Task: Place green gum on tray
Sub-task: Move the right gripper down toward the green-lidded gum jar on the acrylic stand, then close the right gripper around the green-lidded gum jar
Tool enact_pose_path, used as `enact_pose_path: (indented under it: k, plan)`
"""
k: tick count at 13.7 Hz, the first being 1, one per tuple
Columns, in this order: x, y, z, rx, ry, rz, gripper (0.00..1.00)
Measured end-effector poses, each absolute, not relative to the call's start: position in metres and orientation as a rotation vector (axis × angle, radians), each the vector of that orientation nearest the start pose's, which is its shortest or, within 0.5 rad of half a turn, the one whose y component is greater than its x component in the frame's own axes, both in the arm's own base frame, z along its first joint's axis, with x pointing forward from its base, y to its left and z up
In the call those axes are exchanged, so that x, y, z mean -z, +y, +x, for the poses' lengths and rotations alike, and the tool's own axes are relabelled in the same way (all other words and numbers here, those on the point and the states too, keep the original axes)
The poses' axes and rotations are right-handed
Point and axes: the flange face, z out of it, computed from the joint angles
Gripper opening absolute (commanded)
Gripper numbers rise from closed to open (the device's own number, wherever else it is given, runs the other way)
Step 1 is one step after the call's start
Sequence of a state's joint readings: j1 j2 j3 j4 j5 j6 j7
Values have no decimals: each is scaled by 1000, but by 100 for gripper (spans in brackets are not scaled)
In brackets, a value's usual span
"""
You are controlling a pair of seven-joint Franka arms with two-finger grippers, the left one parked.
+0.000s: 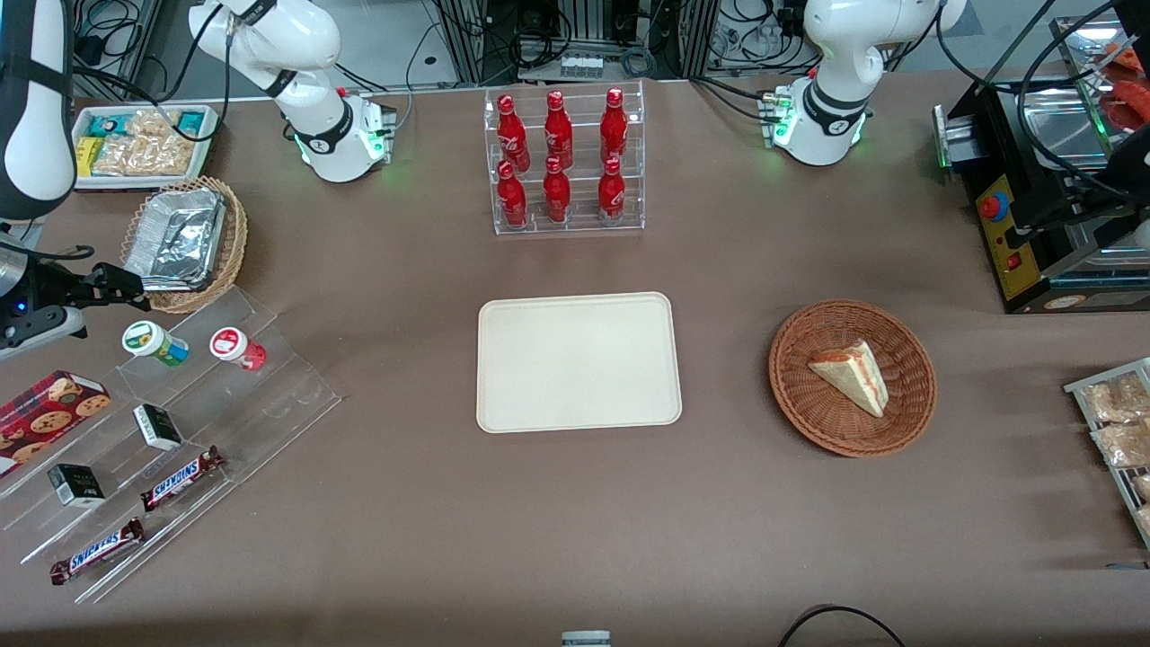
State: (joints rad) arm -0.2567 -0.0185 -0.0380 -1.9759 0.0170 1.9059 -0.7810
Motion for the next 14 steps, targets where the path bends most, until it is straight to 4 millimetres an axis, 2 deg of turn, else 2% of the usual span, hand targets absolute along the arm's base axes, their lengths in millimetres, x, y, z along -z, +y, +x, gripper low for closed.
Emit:
enact_pose_path:
  k: [2,8,14]
  plan:
    - [-453,-173,512,-22,-840,-2972,99]
    - [-411,-177,506,134,-849,-3012,99]
    - [-397,-177,502,161,-869,-3022,99]
